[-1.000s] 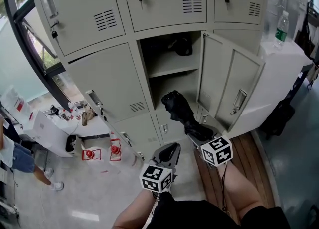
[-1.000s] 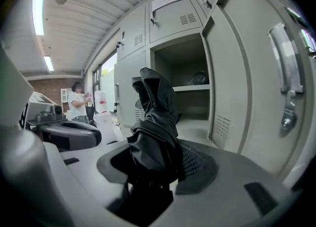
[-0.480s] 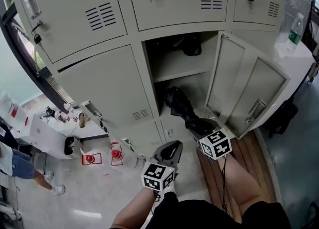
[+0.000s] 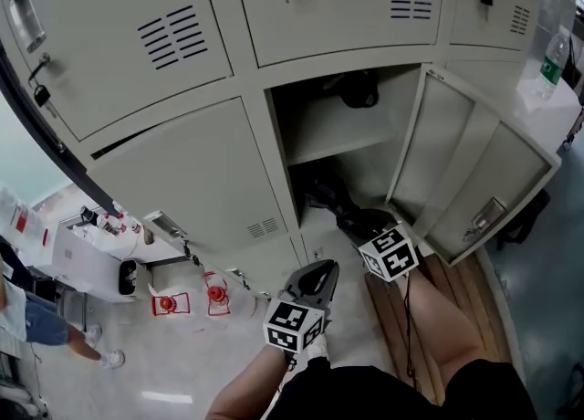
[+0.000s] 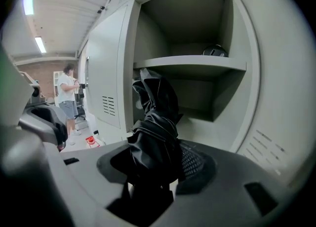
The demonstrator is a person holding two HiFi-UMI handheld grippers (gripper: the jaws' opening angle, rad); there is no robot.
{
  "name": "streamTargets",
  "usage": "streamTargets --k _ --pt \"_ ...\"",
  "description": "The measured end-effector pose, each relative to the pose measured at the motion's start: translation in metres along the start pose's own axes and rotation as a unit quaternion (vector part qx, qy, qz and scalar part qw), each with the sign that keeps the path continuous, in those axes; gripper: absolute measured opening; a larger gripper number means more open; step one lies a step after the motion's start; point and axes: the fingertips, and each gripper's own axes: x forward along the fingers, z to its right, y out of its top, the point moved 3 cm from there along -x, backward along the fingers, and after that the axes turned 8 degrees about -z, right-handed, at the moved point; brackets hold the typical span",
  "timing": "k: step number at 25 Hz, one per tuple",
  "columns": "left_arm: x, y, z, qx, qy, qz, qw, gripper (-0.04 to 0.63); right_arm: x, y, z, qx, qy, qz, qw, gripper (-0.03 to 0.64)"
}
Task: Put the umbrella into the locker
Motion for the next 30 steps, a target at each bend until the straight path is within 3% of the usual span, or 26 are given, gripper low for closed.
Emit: streamTargets --k 30 --pt "0.042 0.016 -0.055 0.017 -0.038 -0.026 0.9988 0.032 0.112 0.046 0.062 -0.044 -0.031 -0.053 0.997 0.261"
